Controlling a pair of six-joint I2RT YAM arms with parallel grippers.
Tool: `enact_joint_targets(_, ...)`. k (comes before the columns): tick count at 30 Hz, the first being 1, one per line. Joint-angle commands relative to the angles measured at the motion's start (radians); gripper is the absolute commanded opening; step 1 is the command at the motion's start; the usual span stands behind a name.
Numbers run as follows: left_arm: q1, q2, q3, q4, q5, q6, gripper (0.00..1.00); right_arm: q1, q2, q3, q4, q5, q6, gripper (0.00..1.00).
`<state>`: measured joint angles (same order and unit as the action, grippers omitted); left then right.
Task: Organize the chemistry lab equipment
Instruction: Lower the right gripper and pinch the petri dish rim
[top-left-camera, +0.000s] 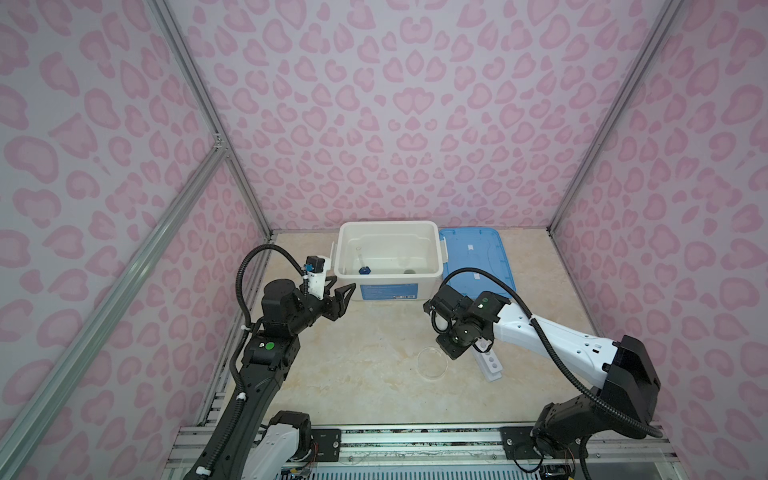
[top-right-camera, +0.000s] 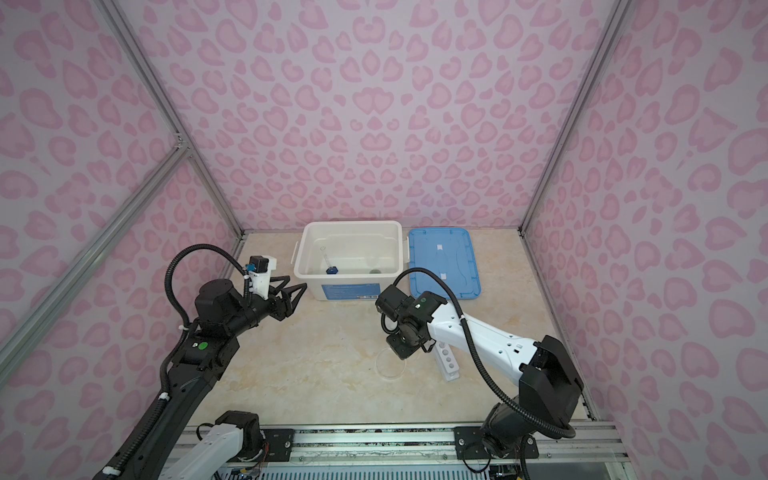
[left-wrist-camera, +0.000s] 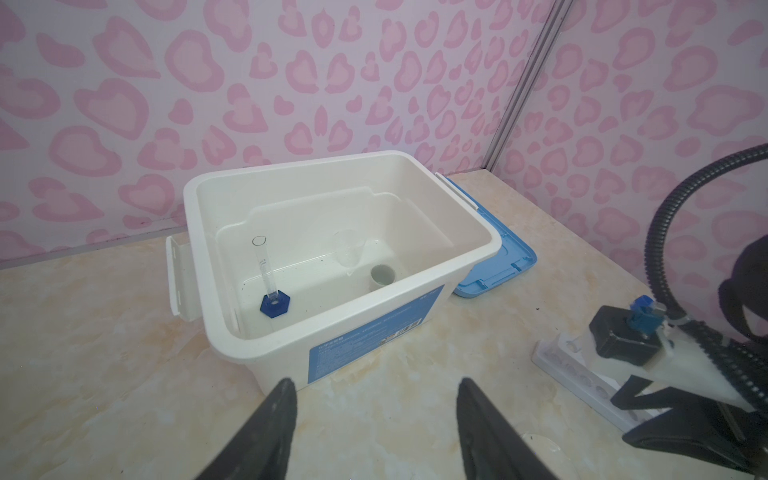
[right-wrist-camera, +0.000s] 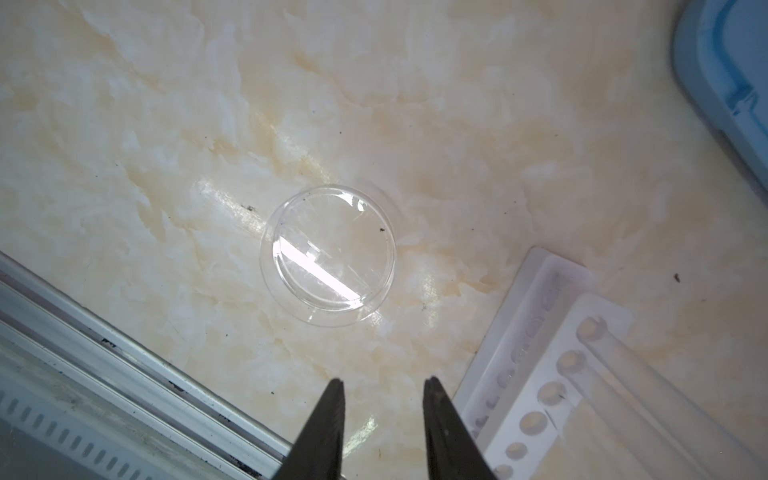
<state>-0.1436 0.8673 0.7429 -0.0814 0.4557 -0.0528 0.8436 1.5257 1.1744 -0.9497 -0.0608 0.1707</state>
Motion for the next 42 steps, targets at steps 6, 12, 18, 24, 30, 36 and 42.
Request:
enact_joint_targets(6,-0.010,-0.001,0.007,0.024,0.012,0.001,0.63,0.016,0.093,-0.062,0.149,0.017,0.064,0.33)
enact_joint_targets(12,-0.014,0.006,0.009,0.022,0.016,0.007,0.63,0.012,0.135,-0.107,0.218,0.002,0.089,0.30)
enact_joint_targets(18,-0.016,0.006,0.007,0.017,0.009,0.011,0.63,0.006,0.163,-0.106,0.219,0.014,0.086,0.27)
enact_joint_targets(24,-0.016,0.012,0.009,0.015,0.007,0.013,0.63,-0.012,0.172,-0.122,0.231,0.022,0.086,0.26)
enact_joint_targets(30,-0.016,0.018,0.009,0.015,0.007,0.014,0.63,-0.020,0.185,-0.128,0.246,0.021,0.084,0.25)
enact_joint_targets(36,-0.016,0.019,0.010,0.014,0.004,0.016,0.63,-0.021,0.211,-0.129,0.269,0.003,0.082,0.22)
enact_joint_targets(42,-0.017,0.018,0.009,0.012,0.001,0.018,0.63,-0.021,0.223,-0.122,0.269,0.007,0.080,0.17)
